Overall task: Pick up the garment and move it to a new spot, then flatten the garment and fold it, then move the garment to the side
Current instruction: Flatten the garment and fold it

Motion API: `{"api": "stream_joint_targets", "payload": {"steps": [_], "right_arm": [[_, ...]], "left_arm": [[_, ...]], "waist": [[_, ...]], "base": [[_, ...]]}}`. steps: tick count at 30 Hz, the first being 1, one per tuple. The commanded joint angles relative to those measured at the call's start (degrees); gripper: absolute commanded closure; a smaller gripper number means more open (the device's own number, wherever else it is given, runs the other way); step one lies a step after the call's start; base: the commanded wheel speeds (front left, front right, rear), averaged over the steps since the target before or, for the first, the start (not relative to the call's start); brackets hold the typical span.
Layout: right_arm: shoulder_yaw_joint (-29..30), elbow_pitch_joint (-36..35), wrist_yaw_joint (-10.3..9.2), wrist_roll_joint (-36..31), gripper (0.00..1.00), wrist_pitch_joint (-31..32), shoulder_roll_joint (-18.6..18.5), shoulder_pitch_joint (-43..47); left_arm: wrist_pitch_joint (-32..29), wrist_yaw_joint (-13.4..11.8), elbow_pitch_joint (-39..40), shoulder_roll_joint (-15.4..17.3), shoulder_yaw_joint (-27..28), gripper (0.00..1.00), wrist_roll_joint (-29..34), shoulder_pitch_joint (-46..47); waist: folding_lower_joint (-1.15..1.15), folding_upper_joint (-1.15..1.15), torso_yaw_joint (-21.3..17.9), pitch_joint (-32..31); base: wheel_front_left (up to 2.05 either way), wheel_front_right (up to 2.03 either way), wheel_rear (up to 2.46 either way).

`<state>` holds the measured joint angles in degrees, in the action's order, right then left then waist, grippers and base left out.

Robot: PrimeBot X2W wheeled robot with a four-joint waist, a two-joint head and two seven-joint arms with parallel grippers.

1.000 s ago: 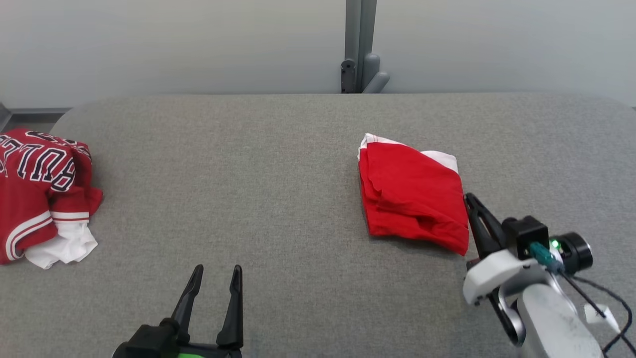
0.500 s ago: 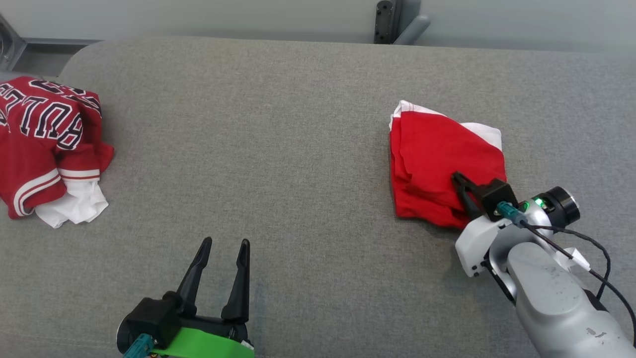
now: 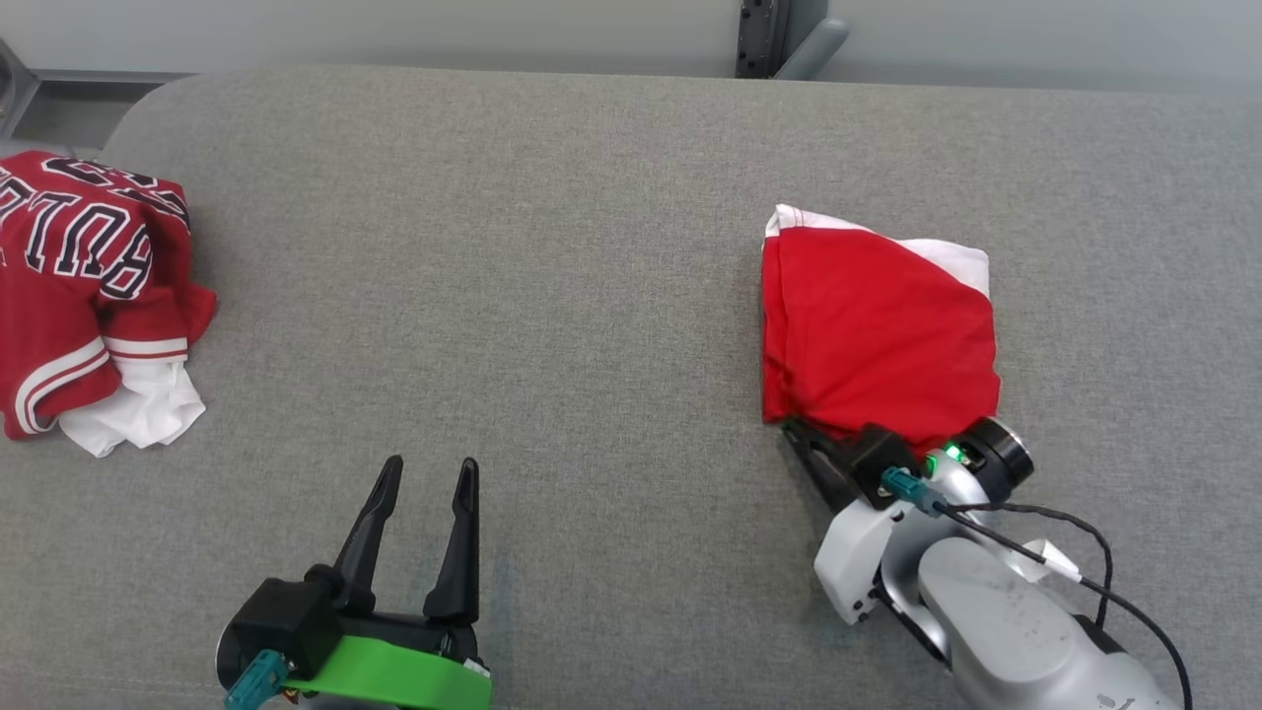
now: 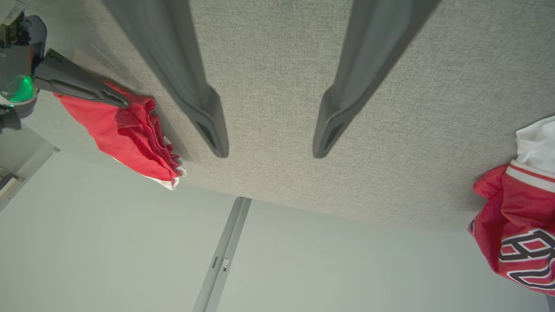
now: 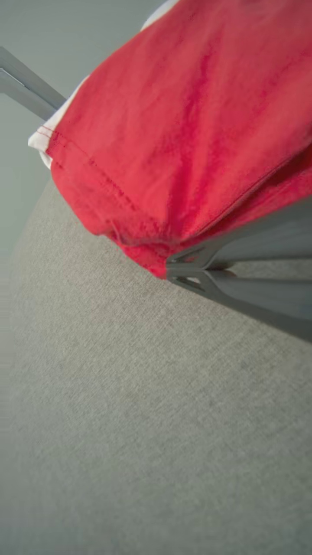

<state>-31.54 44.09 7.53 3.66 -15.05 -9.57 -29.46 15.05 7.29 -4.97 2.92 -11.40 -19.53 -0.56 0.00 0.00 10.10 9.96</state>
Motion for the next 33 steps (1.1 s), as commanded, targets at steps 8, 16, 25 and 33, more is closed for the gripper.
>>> {"api": "stream_joint_targets", "payload": {"steps": [8, 16, 25, 33], "right_arm": [[-4.23, -10.82, -0.08, 8.18, 1.0, -0.08, 0.49, 5.13], [7.11, -20.58, -0.08, 6.82, 0.0, -0.09, 1.8, 12.06], [19.56, -27.96, -0.08, 2.9, 0.0, -0.08, 3.19, 21.14], [26.64, -35.29, -0.08, 0.53, 0.0, -0.08, 4.65, 27.57]], "left_arm": [[0.14, -0.29, 0.05, 0.0, -0.04, 0.0, 1.01, -2.11], [0.14, -2.28, 0.6, 0.01, 1.6, 0.0, 0.74, -4.25], [0.15, -3.26, 0.25, 0.02, 4.21, 0.0, -0.61, -6.4], [0.14, -3.36, 0.76, 0.03, 7.71, 0.0, 0.39, -7.71]], "waist": [[0.0, 0.0, -2.57, -4.33], [0.0, 0.0, -6.49, -8.05], [0.0, 0.0, -10.48, -10.67], [0.0, 0.0, -11.67, -12.15]], "base": [[0.0, 0.0, 0.0], [0.0, 0.0, 0.0], [0.0, 0.0, 0.0], [0.0, 0.0, 0.0]]}}
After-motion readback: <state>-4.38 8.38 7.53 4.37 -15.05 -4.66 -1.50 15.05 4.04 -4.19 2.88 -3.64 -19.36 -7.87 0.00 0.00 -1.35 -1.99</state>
